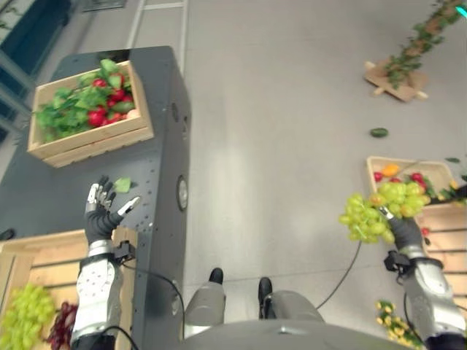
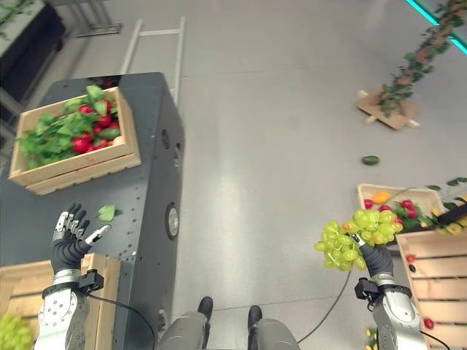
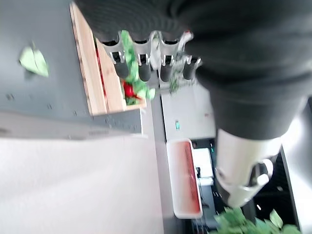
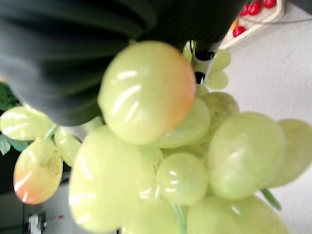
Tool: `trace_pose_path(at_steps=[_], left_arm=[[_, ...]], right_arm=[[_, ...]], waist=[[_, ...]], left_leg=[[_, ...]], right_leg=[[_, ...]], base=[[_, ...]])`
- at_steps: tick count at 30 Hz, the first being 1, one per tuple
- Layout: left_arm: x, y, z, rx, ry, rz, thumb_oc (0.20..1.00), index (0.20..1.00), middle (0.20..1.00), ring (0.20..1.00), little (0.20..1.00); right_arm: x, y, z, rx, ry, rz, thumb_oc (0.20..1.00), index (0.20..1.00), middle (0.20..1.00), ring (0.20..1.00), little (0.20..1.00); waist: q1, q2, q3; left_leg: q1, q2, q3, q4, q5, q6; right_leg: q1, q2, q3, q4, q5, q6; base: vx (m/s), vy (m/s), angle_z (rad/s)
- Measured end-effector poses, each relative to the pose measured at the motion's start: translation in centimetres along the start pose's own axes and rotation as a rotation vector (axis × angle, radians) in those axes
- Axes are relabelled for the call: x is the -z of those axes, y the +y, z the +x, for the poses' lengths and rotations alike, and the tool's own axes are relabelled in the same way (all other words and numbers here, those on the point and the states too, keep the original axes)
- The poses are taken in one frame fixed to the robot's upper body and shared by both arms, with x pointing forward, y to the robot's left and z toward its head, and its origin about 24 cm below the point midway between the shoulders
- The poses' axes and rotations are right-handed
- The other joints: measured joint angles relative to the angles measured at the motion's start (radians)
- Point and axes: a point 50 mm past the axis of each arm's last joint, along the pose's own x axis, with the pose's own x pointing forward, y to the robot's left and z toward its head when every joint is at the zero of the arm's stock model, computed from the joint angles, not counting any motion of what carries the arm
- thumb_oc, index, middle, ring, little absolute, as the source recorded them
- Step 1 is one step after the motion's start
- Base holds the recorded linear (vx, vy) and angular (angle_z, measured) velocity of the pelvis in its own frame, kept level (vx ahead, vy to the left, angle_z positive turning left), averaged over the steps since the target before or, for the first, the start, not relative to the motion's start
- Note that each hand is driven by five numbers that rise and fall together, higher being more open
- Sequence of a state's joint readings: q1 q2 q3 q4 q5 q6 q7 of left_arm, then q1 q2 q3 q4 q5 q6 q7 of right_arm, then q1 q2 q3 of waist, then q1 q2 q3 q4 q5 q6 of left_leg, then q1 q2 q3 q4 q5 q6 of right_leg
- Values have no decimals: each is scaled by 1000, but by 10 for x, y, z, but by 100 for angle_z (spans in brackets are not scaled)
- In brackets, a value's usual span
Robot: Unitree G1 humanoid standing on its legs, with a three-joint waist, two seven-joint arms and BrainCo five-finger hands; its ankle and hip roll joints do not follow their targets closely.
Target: Pick up the fruits from the basket on one side to the basket on the other side
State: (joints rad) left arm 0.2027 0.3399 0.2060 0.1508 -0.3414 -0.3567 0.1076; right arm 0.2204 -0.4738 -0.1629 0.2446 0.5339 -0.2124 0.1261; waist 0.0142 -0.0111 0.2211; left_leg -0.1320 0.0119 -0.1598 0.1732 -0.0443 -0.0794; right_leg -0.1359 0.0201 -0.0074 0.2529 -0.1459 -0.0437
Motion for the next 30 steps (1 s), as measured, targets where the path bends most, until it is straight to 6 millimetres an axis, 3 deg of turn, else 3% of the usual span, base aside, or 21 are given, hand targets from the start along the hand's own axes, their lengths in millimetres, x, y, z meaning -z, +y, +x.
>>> trace_pose_path(at_steps=[2,5,6,7,12,16,17,22,23,25,27,28,29,30], left_arm=[[-6,-5,8,18,-26,-8,1000,1000,1000,1000,1000],[-5,-2,6,34,-17,18,1000,1000,1000,1000,1000],[-4,-1,5,32,-13,20,1000,1000,1000,1000,1000],[-7,-3,9,35,-27,15,1000,1000,1000,1000,1000],[-6,-2,8,28,-24,21,1000,1000,1000,1000,1000],[-5,-1,8,16,-19,24,1000,1000,1000,1000,1000],[-3,0,7,7,-12,25,1000,1000,1000,1000,1000],[-1,0,7,0,-5,35,1000,1000,1000,1000,1000],[0,2,5,-7,2,46,1000,1000,1000,1000,1000],[2,5,2,-9,13,57,1000,1000,1000,1000,1000],[2,7,2,-14,15,65,1000,1000,1000,1000,1000],[2,7,2,-22,14,64,1000,1000,1000,1000,1000],[1,6,4,-28,6,54,1000,1000,1000,1000,1000],[-1,5,6,-30,-1,50,1000,1000,1000,1000,1000]], right_arm=[[4,-3,-3,10,19,-3,200,200,200,200,200],[1,2,3,0,0,5,200,200,200,200,200],[-1,4,5,-5,-7,6,200,200,200,200,200],[2,4,3,-6,6,4,200,200,200,200,200],[5,5,1,-7,22,-13,200,200,200,200,200],[8,8,2,-12,30,-19,200,200,200,200,200],[4,14,7,-24,13,-17,200,200,200,200,200],[12,16,2,-27,44,-26,200,200,200,200,200],[15,14,0,-21,58,-37,200,200,200,200,200],[18,13,-1,-18,70,-48,200,200,200,200,200],[22,12,-4,-2,93,-49,200,200,200,200,200],[24,13,-4,1,103,-50,200,200,200,200,200],[23,13,-3,2,100,-54,200,200,200,200,200],[22,13,-2,1,98,-54,200,200,200,200,200]], waist=[[-30,-7,3],[-10,-20,5],[-4,-16,5],[-26,-17,5],[-31,-27,3],[-63,-42,1],[-48,-41,1],[-90,-61,0],[-84,-69,5],[-84,-72,12],[-84,-64,26],[-72,-57,28],[-50,-36,33],[-54,-34,32]], left_leg=[[12,-6,34,-25,-16,15],[21,-34,138,-20,-34,57],[20,-31,141,-21,-35,63],[19,-44,155,-20,-34,74],[29,-61,248,-17,-47,105],[40,-78,312,9,-61,123],[44,-65,323,12,-69,128],[72,-82,385,30,-96,139],[72,-76,433,40,-97,148],[66,-73,462,50,-103,158],[69,-55,507,45,-102,171],[71,-36,542,43,-102,171],[71,-4,562,39,-100,164],[69,3,572,36,-96,161]], right_leg=[[-28,-9,27,9,3,23],[-80,-26,95,13,41,63],[-79,-35,101,13,44,75],[-80,-47,107,5,54,90],[-108,-64,171,-4,90,123],[-118,-64,222,-25,124,143],[-113,-71,231,-22,130,149],[-116,-82,247,-43,168,166],[-119,-98,244,-93,211,176],[-122,-126,209,-143,230,189],[-121,-172,71,-130,214,179],[-135,-193,-40,-71,190,149],[-142,-218,-150,43,159,146],[-121,-218,-147,62,148,160]], base=[[-99,255,-51],[-61,201,-112],[-63,198,-97],[-72,196,-38],[-69,178,-63],[-68,205,-47],[-50,170,-82],[-102,112,-57],[-64,87,-75],[-109,74,-81],[-150,56,-52],[-113,30,-77],[-75,16,-75],[-74,17,-54]])
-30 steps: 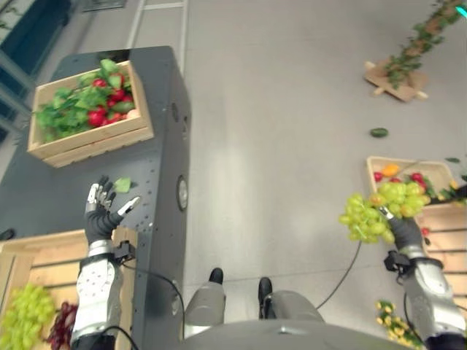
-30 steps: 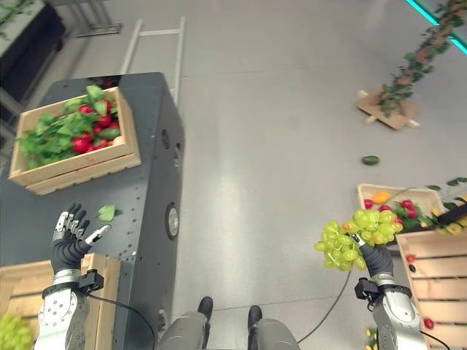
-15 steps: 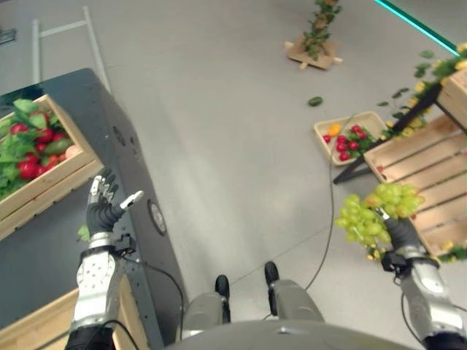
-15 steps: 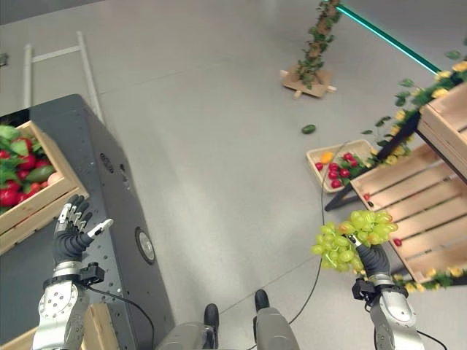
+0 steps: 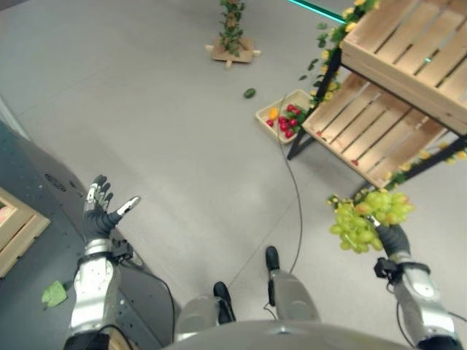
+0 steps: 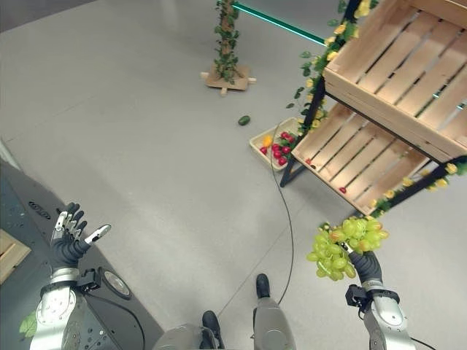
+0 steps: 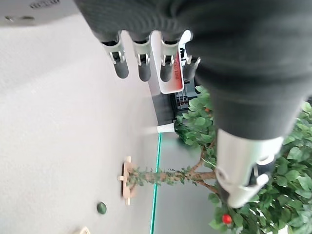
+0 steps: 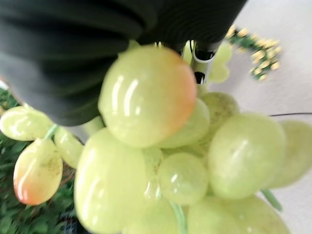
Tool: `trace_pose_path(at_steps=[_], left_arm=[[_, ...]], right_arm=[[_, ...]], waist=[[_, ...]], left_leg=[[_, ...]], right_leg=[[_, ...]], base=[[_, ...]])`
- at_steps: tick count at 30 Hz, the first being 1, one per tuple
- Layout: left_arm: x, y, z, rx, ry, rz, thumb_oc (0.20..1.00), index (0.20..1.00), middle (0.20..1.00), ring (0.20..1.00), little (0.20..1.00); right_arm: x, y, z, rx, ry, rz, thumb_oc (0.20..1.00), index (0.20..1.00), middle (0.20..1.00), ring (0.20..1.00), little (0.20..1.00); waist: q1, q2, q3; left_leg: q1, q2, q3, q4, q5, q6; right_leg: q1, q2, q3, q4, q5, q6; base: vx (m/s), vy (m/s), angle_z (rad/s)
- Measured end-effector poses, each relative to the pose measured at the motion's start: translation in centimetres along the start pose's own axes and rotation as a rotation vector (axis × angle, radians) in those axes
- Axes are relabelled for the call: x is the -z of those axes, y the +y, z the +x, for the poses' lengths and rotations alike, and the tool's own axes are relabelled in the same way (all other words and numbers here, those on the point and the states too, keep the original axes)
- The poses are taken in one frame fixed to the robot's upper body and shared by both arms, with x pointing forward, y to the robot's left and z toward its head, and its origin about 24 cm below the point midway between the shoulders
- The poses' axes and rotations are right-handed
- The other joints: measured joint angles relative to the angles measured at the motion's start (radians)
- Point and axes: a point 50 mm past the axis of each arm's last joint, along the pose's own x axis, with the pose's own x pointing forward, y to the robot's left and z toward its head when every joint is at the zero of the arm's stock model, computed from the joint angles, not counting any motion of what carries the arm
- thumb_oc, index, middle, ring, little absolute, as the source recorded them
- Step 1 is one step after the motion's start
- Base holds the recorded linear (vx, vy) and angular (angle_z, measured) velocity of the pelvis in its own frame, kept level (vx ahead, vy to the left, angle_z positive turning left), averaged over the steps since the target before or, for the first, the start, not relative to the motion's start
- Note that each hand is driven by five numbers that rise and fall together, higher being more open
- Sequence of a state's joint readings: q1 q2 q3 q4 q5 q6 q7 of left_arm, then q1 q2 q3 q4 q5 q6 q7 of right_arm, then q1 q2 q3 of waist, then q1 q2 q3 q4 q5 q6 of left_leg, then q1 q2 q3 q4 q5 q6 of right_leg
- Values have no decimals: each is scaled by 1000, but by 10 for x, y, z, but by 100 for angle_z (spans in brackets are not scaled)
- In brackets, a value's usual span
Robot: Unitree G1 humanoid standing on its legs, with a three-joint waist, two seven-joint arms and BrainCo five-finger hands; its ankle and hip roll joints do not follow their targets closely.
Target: Pick up the fruits from the basket on one side to the basket on the other side
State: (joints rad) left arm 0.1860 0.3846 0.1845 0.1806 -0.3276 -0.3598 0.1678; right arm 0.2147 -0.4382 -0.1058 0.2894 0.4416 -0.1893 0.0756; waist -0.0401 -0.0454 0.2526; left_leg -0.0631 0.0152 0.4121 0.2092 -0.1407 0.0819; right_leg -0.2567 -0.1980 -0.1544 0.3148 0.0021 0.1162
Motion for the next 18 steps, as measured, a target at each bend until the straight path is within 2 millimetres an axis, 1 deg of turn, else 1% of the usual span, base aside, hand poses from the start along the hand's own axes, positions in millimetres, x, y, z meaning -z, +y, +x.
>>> trace_pose_path(at_steps=[1,2,3,4,5,6,7,8,9,10,11,12,14,15,16,17,18], left_arm=[[1,0,0,-5,2,-3,1000,1000,1000,1000,1000],[2,1,-2,-12,11,2,1000,1000,1000,1000,1000],[2,2,-2,-15,10,5,1000,1000,1000,1000,1000],[2,1,-2,-17,13,1,1000,1000,1000,1000,1000],[3,-1,-3,-14,16,-2,1000,1000,1000,1000,1000],[4,-1,-3,-16,17,-4,1000,1000,1000,1000,1000],[3,-1,-3,-21,14,-5,1000,1000,1000,1000,1000],[3,0,-3,-24,13,-5,1000,1000,1000,1000,1000],[3,0,-3,-22,15,-5,1000,1000,1000,1000,1000],[3,-1,-3,-18,16,-5,1000,1000,1000,1000,1000],[3,-1,-3,-17,15,-5,1000,1000,1000,1000,1000],[3,-1,-3,-13,15,-3,1000,1000,1000,1000,1000],[4,-7,-3,27,19,3,1000,1000,1000,1000,1000],[4,-15,-3,73,22,4,1000,1000,1000,1000,1000],[5,-19,-3,96,23,3,1000,1000,1000,1000,1000],[3,-31,0,158,16,5,1000,1000,1000,1000,1000],[3,-35,-1,182,13,9,1000,1000,1000,1000,1000]], right_arm=[[0,0,1,1,-1,1,200,200,200,200,200],[-2,2,2,3,-9,4,200,200,200,200,200],[-4,2,4,9,-18,3,200,200,200,200,200],[-7,2,7,12,-30,2,200,200,200,200,200],[-12,4,12,17,-48,4,200,200,200,200,200],[-13,4,12,18,-51,4,200,200,200,200,200],[-12,4,12,26,-49,3,200,200,200,200,200],[-11,3,11,33,-42,1,200,200,200,200,200],[-10,2,10,39,-39,1,200,200,200,200,200],[-8,0,8,50,-31,-1,200,200,200,200,200],[-7,-1,8,54,-29,-2,200,200,200,200,200],[-7,-1,7,57,-27,-2,200,200,200,200,200],[-7,-2,7,62,-27,-4,200,200,200,200,200],[-8,-2,8,64,-29,-7,200,200,200,200,200],[-8,-3,8,66,-30,-7,200,200,200,200,200],[-8,-3,8,69,-31,-9,200,200,200,200,200],[-9,-3,8,70,-33,-11,200,200,200,200,200]], waist=[[2,2,1],[18,-7,-5],[26,-12,-5],[28,-6,-5],[22,10,-12],[27,16,-18],[22,28,-28],[27,33,-31],[23,35,-34],[19,37,-36],[14,39,-37],[-2,40,-38],[-8,49,-41],[-25,61,-46],[-29,66,-48],[-36,79,-49],[-33,85,-47]], left_leg=[[0,8,5,-1,2,-2],[14,4,18,-17,13,-20],[15,-5,21,-21,18,-29],[15,-3,21,-23,18,-31],[19,3,25,-34,19,-49],[19,5,27,-40,20,-52],[19,13,31,-50,21,-55],[19,21,35,-52,28,-68],[18,24,36,-54,30,-71],[18,28,33,-58,39,-76],[17,33,27,-61,42,-77],[17,35,22,-64,48,-81],[18,41,21,-74,56,-87],[17,45,17,-77,60,-93],[18,46,17,-79,61,-94],[18,50,16,-79,62,-96],[17,50,16,-79,62,-96]], right_leg=[[16,-9,-1,44,-25,13],[61,-6,26,24,-54,21],[79,3,33,-34,-68,4],[82,7,40,-38,-64,-6],[71,21,55,-54,-64,-9],[69,25,59,-64,-61,-11],[59,31,63,-70,-53,-11],[53,39,66,-71,-49,-22],[50,44,69,-70,-51,-24],[50,57,78,-71,-51,-37],[48,62,79,-69,-52,-40],[45,68,79,-66,-54,-44],[42,77,78,-65,-54,-55],[42,86,76,-66,-57,-61],[41,89,76,-64,-59,-63],[40,93,77,-63,-63,-66],[40,93,77,-62,-64,-67]], base=[[0,-28,-47],[8,-52,-65],[19,-68,-73],[20,-92,-56],[32,-116,-40],[44,-161,-53],[62,-167,-46],[63,-165,-39],[76,-163,-25],[70,-161,-15],[53,-119,-12],[67,-162,-4],[55,-154,-3],[36,-152,-1],[53,-196,2],[42,-141,-2],[34,-86,-3]])
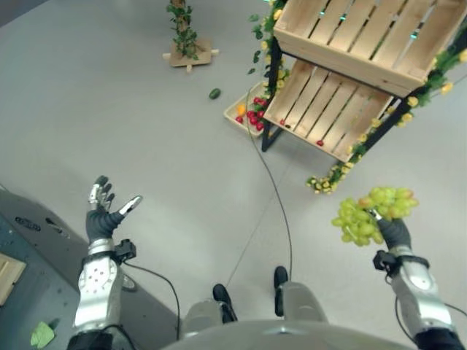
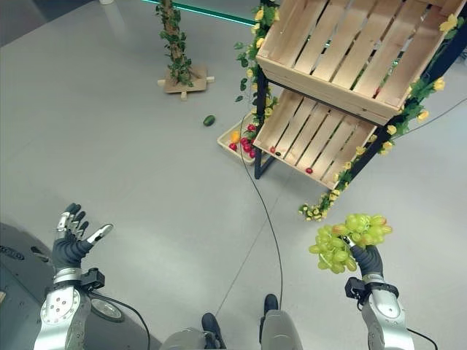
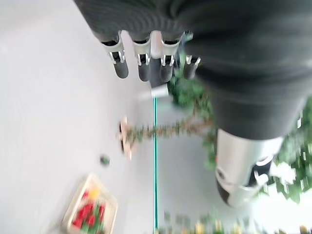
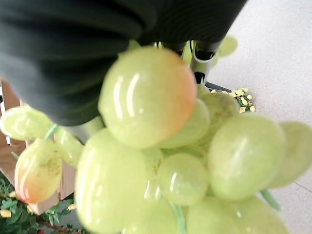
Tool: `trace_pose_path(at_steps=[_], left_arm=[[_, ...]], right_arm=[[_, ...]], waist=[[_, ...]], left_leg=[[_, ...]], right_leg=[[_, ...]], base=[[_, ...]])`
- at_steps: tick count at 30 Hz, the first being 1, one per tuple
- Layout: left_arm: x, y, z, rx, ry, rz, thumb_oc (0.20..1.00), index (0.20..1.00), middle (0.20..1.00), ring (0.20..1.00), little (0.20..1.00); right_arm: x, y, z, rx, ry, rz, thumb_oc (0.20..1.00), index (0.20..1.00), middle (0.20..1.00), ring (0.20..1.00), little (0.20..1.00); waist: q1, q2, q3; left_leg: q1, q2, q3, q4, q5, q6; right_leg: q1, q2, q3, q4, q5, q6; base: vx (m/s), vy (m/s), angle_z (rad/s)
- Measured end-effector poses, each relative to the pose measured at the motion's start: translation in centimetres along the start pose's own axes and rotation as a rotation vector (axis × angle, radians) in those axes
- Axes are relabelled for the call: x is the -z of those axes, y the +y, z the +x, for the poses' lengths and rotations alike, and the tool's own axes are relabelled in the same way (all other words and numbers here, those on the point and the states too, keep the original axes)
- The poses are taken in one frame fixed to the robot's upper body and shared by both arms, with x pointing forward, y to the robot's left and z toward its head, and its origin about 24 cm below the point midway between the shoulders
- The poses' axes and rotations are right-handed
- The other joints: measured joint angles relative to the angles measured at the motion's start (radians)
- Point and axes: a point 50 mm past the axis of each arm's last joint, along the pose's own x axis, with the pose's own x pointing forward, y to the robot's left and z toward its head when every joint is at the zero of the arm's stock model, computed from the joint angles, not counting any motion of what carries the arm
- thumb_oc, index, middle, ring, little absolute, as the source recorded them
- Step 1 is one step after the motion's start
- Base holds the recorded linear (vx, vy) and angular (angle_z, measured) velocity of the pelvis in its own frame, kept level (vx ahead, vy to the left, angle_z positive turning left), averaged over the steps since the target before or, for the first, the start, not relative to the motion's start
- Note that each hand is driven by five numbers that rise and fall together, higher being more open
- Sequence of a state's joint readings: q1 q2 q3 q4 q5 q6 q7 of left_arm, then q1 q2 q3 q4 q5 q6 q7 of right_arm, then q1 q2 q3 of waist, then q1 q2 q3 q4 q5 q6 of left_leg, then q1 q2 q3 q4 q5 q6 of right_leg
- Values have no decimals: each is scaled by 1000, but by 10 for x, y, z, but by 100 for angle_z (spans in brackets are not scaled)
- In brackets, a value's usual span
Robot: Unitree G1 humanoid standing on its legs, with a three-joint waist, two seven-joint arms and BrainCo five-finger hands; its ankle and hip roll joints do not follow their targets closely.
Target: Pick up the fruits from the basket on one side to the basket on the other side
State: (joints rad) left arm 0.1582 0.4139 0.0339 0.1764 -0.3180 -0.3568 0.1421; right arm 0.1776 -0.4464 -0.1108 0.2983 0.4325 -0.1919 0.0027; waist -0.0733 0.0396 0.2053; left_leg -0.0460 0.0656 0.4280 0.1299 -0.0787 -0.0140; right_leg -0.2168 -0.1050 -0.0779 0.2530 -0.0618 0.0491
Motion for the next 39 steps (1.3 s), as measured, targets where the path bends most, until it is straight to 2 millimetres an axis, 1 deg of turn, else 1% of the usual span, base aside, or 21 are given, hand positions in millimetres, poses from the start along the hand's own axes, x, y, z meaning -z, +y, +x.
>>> trace_pose_path(at_steps=[2,6,8,10,11,12,13,14,15,17,18,19,21,23,27,28,29,30,31,34,39], left_arm=[[-4,-12,6,51,-24,0,1000,1000,1000,1000,1000],[-7,-27,11,120,-39,-1,1000,1000,1000,1000,1000],[-9,-36,14,155,-49,-4,1000,1000,1000,1000,1000],[-9,-41,15,176,-49,-6,1000,1000,1000,1000,1000],[-10,-42,16,180,-51,-5,1000,1000,1000,1000,1000],[-10,-42,17,180,-51,-4,1000,1000,1000,1000,1000],[-8,-42,17,179,-38,-1,1000,1000,1000,1000,1000],[-6,-42,17,181,-31,0,1000,1000,1000,1000,1000],[-3,-43,13,184,-12,-2,1000,1000,1000,1000,1000],[-2,-44,13,184,-9,-6,1000,1000,1000,1000,1000],[-2,-44,13,183,-9,-6,1000,1000,1000,1000,1000],[1,-43,11,180,3,-3,1000,1000,1000,1000,1000],[2,-43,13,170,8,-1,1000,1000,1000,1000,1000],[10,-38,9,148,44,9,1000,1000,1000,1000,1000],[20,-33,3,123,88,21,1000,1000,1000,1000,1000],[21,-31,2,119,93,22,1000,1000,1000,1000,1000],[22,-30,0,115,96,22,1000,1000,1000,1000,1000],[21,-30,2,113,93,23,1000,1000,1000,1000,1000],[20,-30,2,112,89,22,1000,1000,1000,1000,1000],[19,-26,3,91,84,22,1000,1000,1000,1000,1000],[14,-21,7,67,63,25,1000,1000,1000,1000,1000]], right_arm=[[-2,0,2,1,-8,-4,200,200,200,200,200],[-2,0,1,8,-11,-11,200,200,200,200,200],[-1,0,0,16,-9,-10,200,200,200,200,200],[-1,-1,0,26,-9,-9,200,200,200,200,200],[2,1,-1,31,-5,1,200,200,200,200,200],[2,2,-1,29,-5,1,200,200,200,200,200],[2,2,-2,34,-6,3,200,200,200,200,200],[1,1,-2,39,-12,3,200,200,200,200,200],[-2,-1,-1,46,-28,-6,200,200,200,200,200],[-4,-3,-1,61,-38,-17,200,200,200,200,200],[-4,-3,-1,60,-38,-18,200,200,200,200,200],[-2,-2,-1,62,-32,-19,200,200,200,200,200],[0,-4,0,68,-23,-30,200,200,200,200,200],[0,-2,3,68,-23,-30,200,200,200,200,200],[-2,3,6,38,-29,-51,200,200,200,200,200],[-4,4,8,35,-37,-53,200,200,200,200,200],[-5,5,9,34,-41,-53,200,200,200,200,200],[-5,6,10,33,-42,-50,200,200,200,200,200],[-4,8,9,25,-37,-50,200,200,200,200,200],[-7,17,13,-18,-50,-68,200,200,200,200,200],[-5,22,13,-55,-41,-92,200,200,200,200,200]], waist=[[-23,23,-1],[-57,42,-1],[-57,41,0],[-63,45,2],[-72,29,12],[-73,16,19],[-62,-5,27],[-49,-18,31],[-25,-29,34],[-22,-26,31],[-20,-26,31],[-17,-21,31],[15,-24,41],[38,-17,48],[26,-13,46],[27,-15,45],[33,-13,44],[29,-14,46],[33,-28,46],[34,-33,44],[35,-47,36]], left_leg=[[1,1,0,-9,2,-4],[1,3,8,-12,6,-15],[-2,3,10,3,0,-25],[-3,21,8,24,-4,-39],[-22,42,-3,99,-9,-57],[-25,54,-18,135,-9,-60],[-66,69,-83,257,4,-75],[-81,74,-121,303,22,-81],[-108,57,-220,344,13,-90],[-124,15,-302,258,-4,-89],[-124,8,-303,212,-1,-83],[-163,-8,-341,154,2,-81],[-190,-38,-418,64,13,-77],[-227,-39,-497,34,36,-66],[-205,-23,-455,6,60,-32],[-167,-27,-436,-30,73,-14],[-139,-22,-420,-49,106,-10],[-122,-18,-400,-60,140,-36],[-107,-32,-366,-69,142,-21],[-65,-55,-305,-79,115,8],[-40,-78,-264,-85,96,34]], right_leg=[[-10,3,2,13,-9,-2],[-48,8,14,69,-42,-4],[-70,13,45,111,-69,-16],[-74,29,44,133,-79,-25],[-70,43,50,156,-100,-47],[-65,52,63,168,-110,-59],[-56,74,95,173,-121,-88],[-48,76,115,170,-115,-99],[-33,94,142,161,-99,-107],[-19,114,155,129,-84,-124],[-15,123,156,119,-79,-127],[-1,150,181,91,-68,-138],[15,181,222,50,-38,-144],[44,220,254,4,-16,-152],[81,247,269,-40,-10,-158],[80,253,304,-46,-9,-148],[73,258,315,-36,-10,-146],[72,258,318,-30,-20,-138],[68,239,323,-22,-35,-111],[77,204,316,-6,-63,-71],[85,170,311,-5,-78,-49]], base=[[30,-87,-2],[63,-199,-9],[74,-237,-14],[68,-224,-11],[60,-236,-5],[71,-255,-11],[41,-80,-37],[50,-44,-67],[68,-16,-68],[91,34,-42],[110,49,-18],[99,28,-25],[80,27,-52],[47,112,-80],[89,198,-60],[89,126,-63],[81,139,-72],[107,190,-64],[144,254,-58],[94,154,-56],[86,135,-24]])
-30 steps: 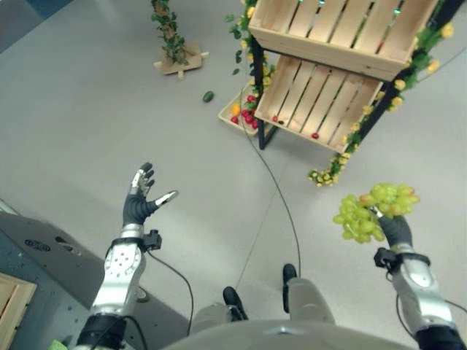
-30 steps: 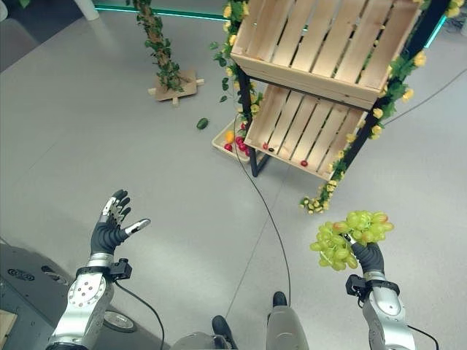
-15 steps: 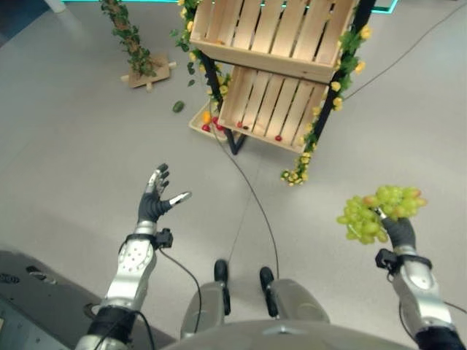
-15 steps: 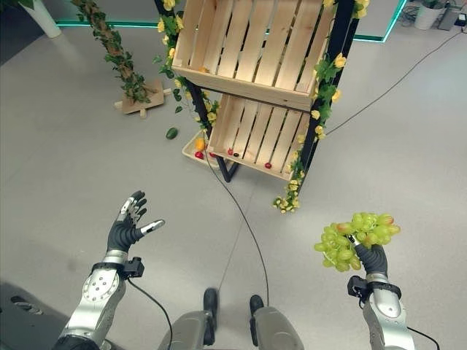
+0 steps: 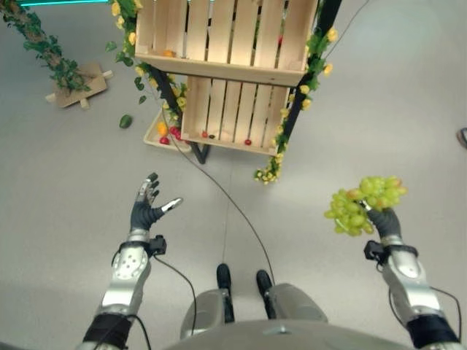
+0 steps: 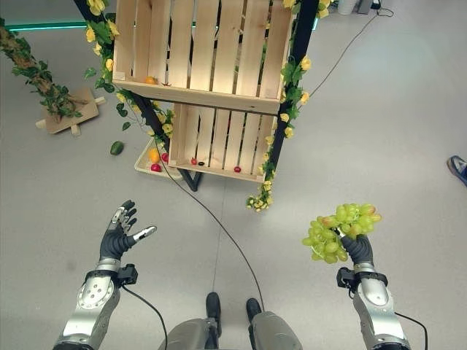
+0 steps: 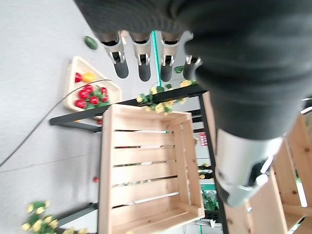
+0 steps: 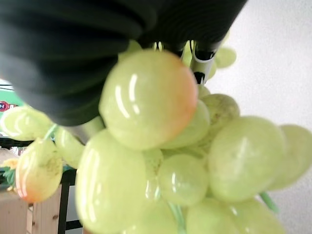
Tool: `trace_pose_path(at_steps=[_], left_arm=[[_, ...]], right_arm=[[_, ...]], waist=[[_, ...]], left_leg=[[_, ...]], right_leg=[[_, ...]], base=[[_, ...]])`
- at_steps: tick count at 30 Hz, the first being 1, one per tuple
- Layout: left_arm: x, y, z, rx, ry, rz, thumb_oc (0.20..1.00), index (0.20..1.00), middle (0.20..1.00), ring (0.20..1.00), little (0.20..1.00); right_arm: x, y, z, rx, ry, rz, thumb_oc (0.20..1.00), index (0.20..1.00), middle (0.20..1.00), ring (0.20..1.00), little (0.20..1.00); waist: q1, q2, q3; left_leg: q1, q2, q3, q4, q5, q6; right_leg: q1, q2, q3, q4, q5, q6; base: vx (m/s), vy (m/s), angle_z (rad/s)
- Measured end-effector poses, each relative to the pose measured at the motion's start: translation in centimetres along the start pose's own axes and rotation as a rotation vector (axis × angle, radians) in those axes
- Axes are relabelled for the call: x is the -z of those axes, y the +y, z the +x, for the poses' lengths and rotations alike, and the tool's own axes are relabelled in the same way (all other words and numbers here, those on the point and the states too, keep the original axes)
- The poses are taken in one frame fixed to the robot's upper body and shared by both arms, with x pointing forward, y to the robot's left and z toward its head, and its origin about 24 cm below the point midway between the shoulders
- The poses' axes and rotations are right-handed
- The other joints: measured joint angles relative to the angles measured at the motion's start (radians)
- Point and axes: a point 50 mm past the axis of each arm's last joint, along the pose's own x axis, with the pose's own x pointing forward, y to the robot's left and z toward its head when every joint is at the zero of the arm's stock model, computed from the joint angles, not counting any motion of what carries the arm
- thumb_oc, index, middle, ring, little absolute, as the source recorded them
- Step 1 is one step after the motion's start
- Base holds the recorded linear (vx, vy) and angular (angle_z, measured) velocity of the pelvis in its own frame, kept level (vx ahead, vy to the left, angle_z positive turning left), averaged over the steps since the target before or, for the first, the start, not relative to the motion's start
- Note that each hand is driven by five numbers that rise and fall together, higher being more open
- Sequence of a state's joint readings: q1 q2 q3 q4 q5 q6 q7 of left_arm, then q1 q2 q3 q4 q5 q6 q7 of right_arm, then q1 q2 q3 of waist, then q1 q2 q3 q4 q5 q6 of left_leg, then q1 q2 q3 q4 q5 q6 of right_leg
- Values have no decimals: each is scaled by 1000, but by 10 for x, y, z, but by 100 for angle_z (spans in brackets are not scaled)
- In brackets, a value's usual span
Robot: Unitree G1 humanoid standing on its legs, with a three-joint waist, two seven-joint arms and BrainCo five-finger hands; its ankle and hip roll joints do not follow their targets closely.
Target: Pick up the fruits from the basket on one side to the basket on the other side
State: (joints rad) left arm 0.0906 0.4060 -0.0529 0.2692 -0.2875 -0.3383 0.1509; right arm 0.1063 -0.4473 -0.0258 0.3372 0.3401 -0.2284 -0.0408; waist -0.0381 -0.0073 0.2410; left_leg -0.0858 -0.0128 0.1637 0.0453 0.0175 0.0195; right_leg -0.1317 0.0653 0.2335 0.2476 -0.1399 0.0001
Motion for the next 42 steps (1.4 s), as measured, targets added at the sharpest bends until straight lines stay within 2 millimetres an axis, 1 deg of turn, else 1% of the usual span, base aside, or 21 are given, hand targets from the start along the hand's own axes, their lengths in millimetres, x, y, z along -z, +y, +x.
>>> trace_pose_path(at_steps=[6,9,11,12,14,16,17,18,20,21,23,24,25,27,28,29,32,36,38,39,42], left_arm=[[1,0,-1,7,4,6,1000,1000,1000,1000,1000],[4,2,-5,9,21,12,1000,1000,1000,1000,1000],[5,1,-6,11,24,13,1000,1000,1000,1000,1000],[5,1,-6,13,27,14,1000,1000,1000,1000,1000],[9,3,-10,10,44,19,1000,1000,1000,1000,1000],[10,2,-12,9,51,16,1000,1000,1000,1000,1000],[10,2,-12,7,51,15,1000,1000,1000,1000,1000],[10,3,-11,8,48,17,1000,1000,1000,1000,1000],[9,3,-11,7,47,16,1000,1000,1000,1000,1000],[10,1,-11,11,52,13,1000,1000,1000,1000,1000],[9,-2,-10,21,46,12,1000,1000,1000,1000,1000],[9,-4,-10,27,47,9,1000,1000,1000,1000,1000],[10,-5,-10,31,47,5,1000,1000,1000,1000,1000],[12,-9,-13,33,58,-11,1000,1000,1000,1000,1000],[13,-10,-13,32,59,-15,1000,1000,1000,1000,1000],[10,-15,-11,48,50,-21,1000,1000,1000,1000,1000],[8,-17,-8,53,40,-26,1000,1000,1000,1000,1000],[6,-19,-6,53,35,-33,1000,1000,1000,1000,1000],[7,-19,-5,53,39,-33,1000,1000,1000,1000,1000],[7,-20,-5,54,39,-35,1000,1000,1000,1000,1000],[6,-20,-4,55,34,-35,1000,1000,1000,1000,1000]], right_arm=[[7,-1,-6,-7,33,-17,200,200,200,200,200],[14,-4,-12,-2,59,-24,200,200,200,200,200],[19,-6,-15,1,81,-41,200,200,200,200,200],[22,-6,-17,2,99,-47,200,200,200,200,200],[24,-4,-17,-2,107,-48,200,200,200,200,200],[24,-5,-17,0,105,-51,200,200,200,200,200],[21,-3,-14,-5,94,-50,200,200,200,200,200],[21,-3,-14,-6,91,-49,200,200,200,200,200],[23,-4,-15,-4,100,-53,200,200,200,200,200],[26,-5,-19,-1,113,-61,200,200,200,200,200],[31,-6,-24,4,135,-62,200,200,200,200,200],[31,-6,-25,8,137,-62,200,200,200,200,200],[32,-7,-25,11,138,-65,200,200,200,200,200],[30,-9,-24,16,133,-71,200,200,200,200,200],[29,-9,-23,15,129,-73,200,200,200,200,200],[26,-9,-20,18,118,-71,200,200,200,200,200],[20,-8,-14,21,94,-68,200,200,200,200,200],[20,-8,-14,22,91,-69,200,200,200,200,200],[21,-8,-15,20,94,-67,200,200,200,200,200],[25,-10,-19,24,113,-71,200,200,200,200,200],[29,-12,-23,29,128,-76,200,200,200,200,200]], waist=[[-1,-25,-20],[-3,-29,-38],[-9,-28,-40],[-20,-28,-39],[-21,-31,-38],[-26,-29,-36],[-24,-18,-32],[-24,-12,-30],[-28,-16,-27],[-29,-23,-31],[-26,-35,-39],[-33,-29,-39],[-34,-26,-40],[-23,-6,-45],[-25,5,-44],[-27,13,-49],[-28,18,-50],[-27,18,-51],[-27,9,-47],[-22,0,-47],[-18,-14,-44]], left_leg=[[19,-26,-4,3,-13,21],[25,-43,-16,7,-25,37],[27,-50,-32,9,-30,44],[30,-48,-29,11,-26,49],[27,-43,-26,8,-29,52],[20,-41,-18,3,-28,55],[6,-24,-5,-7,-28,55],[-3,-14,-1,-4,-28,55],[-12,-10,-3,-1,-27,55],[-9,-12,-7,-3,-21,27],[-9,-17,-25,-3,-28,11],[-10,-4,-57,-6,-32,-6],[-1,7,-59,-12,-31,-17],[16,48,-62,-27,-28,-36],[18,72,-69,-21,-30,-71],[22,87,-85,-9,-38,-86],[21,112,-84,22,-36,-95],[23,120,-84,85,-29,-104],[0,119,-93,184,-24,-127],[-26,120,-113,288,-17,-150],[-83,118,-159,437,14,-183]], right_leg=[[9,-23,-19,27,-20,5],[-3,-36,-33,80,-46,21],[-36,-38,-54,165,-48,29],[-85,-36,-83,254,-36,58],[-137,-49,-127,320,-26,89],[-166,-77,-165,287,-37,83],[-199,-90,-182,179,-31,92],[-203,-92,-181,127,-23,105],[-222,-125,-197,6,19,137],[-210,-151,-188,-31,54,136],[-195,-173,-195,-48,100,135],[-188,-157,-201,-52,140,122],[-185,-149,-215,-56,153,100],[-173,-111,-250,-57,146,65],[-166,-95,-262,-50,132,46],[-156,-77,-283,-41,106,11],[-151,-52,-296,-11,67,-23],[-120,-45,-299,4,34,-32],[-85,-45,-295,-3,18,-51],[-52,-51,-295,-12,13,-62],[-24,-46,-299,-10,0,-86]], base=[[116,129,6],[47,88,12],[2,99,13],[53,60,10],[106,19,-14],[174,-68,-27],[199,-94,-33],[201,-125,-27],[153,-166,3],[118,-199,20],[152,-192,32],[126,-114,42],[181,-190,33],[184,-204,6],[160,-172,27],[153,-159,27],[143,-145,13],[134,-153,5],[96,-186,8],[49,-162,1],[71,-63,-1]])
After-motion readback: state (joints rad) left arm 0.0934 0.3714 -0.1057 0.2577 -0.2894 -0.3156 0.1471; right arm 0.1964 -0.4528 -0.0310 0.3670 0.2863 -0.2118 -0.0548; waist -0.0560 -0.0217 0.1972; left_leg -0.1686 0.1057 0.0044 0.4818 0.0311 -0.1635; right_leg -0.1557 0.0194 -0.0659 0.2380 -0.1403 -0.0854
